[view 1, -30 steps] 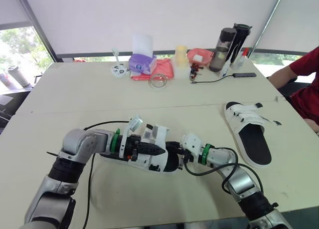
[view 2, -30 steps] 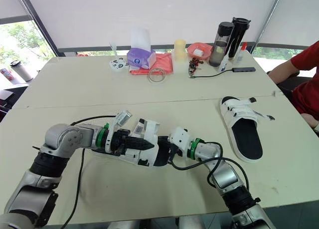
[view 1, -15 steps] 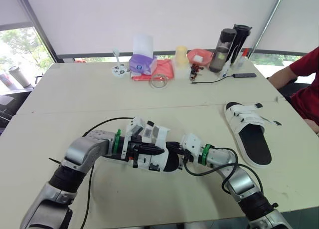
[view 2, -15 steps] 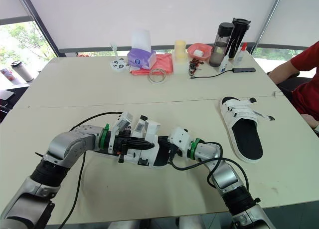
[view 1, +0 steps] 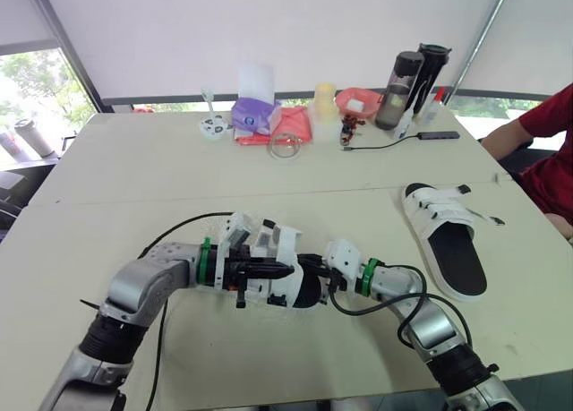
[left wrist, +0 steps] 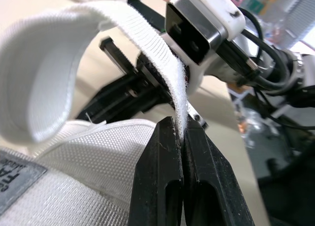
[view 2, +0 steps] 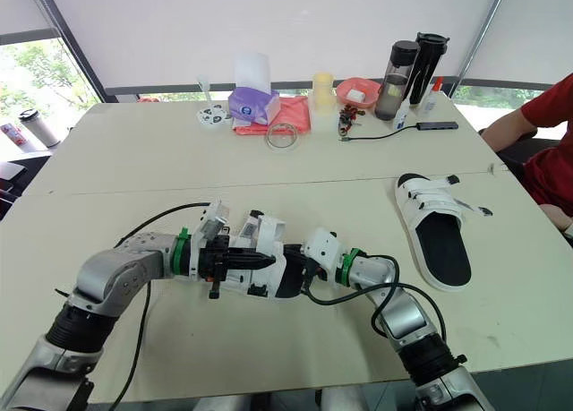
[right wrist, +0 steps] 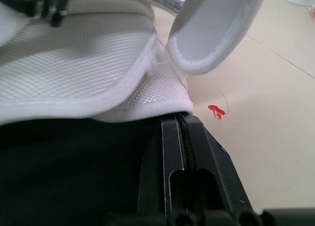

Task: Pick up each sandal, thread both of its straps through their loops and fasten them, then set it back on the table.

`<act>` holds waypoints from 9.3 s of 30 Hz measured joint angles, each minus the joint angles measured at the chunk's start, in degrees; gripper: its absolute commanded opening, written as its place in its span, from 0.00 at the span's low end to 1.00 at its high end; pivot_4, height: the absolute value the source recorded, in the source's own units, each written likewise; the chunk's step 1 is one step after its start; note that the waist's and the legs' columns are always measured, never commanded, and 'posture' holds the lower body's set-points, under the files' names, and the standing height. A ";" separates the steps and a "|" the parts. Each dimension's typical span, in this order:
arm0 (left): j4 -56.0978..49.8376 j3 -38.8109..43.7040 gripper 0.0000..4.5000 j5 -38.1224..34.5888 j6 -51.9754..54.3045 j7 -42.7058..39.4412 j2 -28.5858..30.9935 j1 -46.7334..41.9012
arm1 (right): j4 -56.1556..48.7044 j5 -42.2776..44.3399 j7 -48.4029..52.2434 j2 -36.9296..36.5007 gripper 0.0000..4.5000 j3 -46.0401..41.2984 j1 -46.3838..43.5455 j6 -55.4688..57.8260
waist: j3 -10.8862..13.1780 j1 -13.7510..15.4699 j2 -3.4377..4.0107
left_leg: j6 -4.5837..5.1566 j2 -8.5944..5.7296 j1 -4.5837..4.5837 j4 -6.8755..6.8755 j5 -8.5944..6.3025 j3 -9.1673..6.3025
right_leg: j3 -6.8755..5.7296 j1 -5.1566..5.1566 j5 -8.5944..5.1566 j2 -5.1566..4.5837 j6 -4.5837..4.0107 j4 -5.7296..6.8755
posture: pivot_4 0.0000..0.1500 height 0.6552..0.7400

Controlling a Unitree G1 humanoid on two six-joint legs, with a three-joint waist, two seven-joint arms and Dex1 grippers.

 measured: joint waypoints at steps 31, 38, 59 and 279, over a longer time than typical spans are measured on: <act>-2.34 -3.18 0.01 9.90 -26.33 -10.53 7.13 6.99 | 0.50 -0.04 0.23 0.57 0.00 0.19 -0.34 0.00 | -0.11 -0.32 0.11 | 0.01 0.05 0.00 -0.08 0.00 0.02 | 0.00 -0.06 -0.04 0.02 -0.07 0.01 | 1.00 1.00; 0.10 -4.75 0.01 13.93 -30.86 -8.94 4.69 4.95 | 0.99 -0.05 0.23 0.50 0.00 -0.07 -0.37 0.00 | -0.25 0.01 0.14 | 0.00 0.05 0.06 -0.03 -0.01 0.01 | 0.00 0.02 -0.15 0.02 0.11 0.01 | 1.00 1.00; -3.17 -6.76 0.01 13.82 -33.71 -19.28 10.80 2.92 | 0.92 -0.03 0.49 0.51 0.00 -0.03 -0.40 0.00 | -0.25 -0.04 0.15 | 0.00 0.07 0.04 -0.07 -0.01 0.02 | 0.00 -0.02 -0.11 0.02 0.03 0.02 | 1.00 1.00; 13.50 -5.16 0.00 5.28 -3.56 -12.90 4.31 -14.44 | 3.96 -0.04 -0.10 2.22 0.00 1.22 -2.42 -1.72 | -0.23 -1.40 -0.03 | -0.19 0.19 0.05 0.00 -0.12 0.03 | -0.07 -0.12 -0.31 0.08 -0.13 0.23 | 1.00 1.00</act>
